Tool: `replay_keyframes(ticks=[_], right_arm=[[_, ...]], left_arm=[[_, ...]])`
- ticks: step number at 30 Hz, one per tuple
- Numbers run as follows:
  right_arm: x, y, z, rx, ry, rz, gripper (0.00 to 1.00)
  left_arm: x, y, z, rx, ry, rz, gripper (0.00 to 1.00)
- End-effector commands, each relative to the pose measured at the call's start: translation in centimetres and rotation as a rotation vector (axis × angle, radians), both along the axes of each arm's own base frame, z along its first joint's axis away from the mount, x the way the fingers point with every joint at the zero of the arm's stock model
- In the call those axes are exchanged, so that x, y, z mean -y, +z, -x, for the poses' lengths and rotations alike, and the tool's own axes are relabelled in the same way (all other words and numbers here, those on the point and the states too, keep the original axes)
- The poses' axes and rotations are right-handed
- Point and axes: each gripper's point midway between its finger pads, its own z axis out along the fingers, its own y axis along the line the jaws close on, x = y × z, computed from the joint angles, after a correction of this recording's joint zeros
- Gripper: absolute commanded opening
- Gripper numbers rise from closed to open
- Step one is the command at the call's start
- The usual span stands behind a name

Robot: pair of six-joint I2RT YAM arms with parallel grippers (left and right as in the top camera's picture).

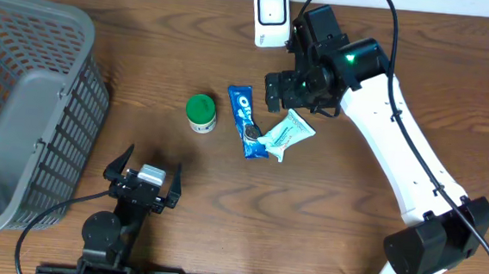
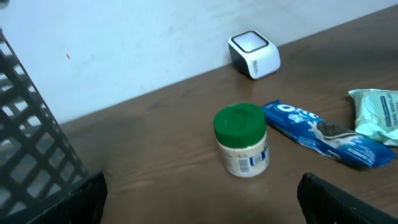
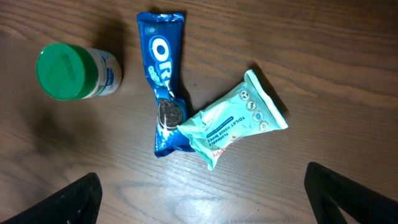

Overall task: Scan the item barcode
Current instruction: 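Move the right gripper back over the blue Oreo pack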

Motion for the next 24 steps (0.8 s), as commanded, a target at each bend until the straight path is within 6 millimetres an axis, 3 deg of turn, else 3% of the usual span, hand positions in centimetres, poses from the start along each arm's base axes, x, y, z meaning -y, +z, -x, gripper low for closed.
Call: replay_keyframes(ticks=[1,6,12,15,20,24], right_arm=[[-0.2,-0.2,0.0,-0.002,-0.015,0.005,0.99],[-0.4,-1.1,0.1,-0.05,-0.122,-0.014,0.99],[-0.7,-4.9,0.1,-0.158,-0.214,0.012,0.99],[-2.3,-7.2,0.2,-0.196,-0.133,0.012,0.99],[-5.1,-10.0,-1.3,-0.109,0.08,0.059,0.96],[-6.0,-11.5,-2.9,-0.01,0.107,0.148,0.94]], left_arm=[[0.1,-1.7,0.0,-0.029,-0.012,-0.026,0.98],[0.1,-1.9,-0.1,-0.04,-0.011,-0.026,0.98],[0.1,-2.2,-0.1,-0.051,-0.012,-0.028,0.98],[0.1,-2.2,-0.1,-0.053,-0.012,-0.028,0.98],[0.1,-2.2,-0.1,-0.054,-0.012,-0.028,0.98],[0.1,-2.2,-0.1,-0.054,-0.012,-0.028,0.98]])
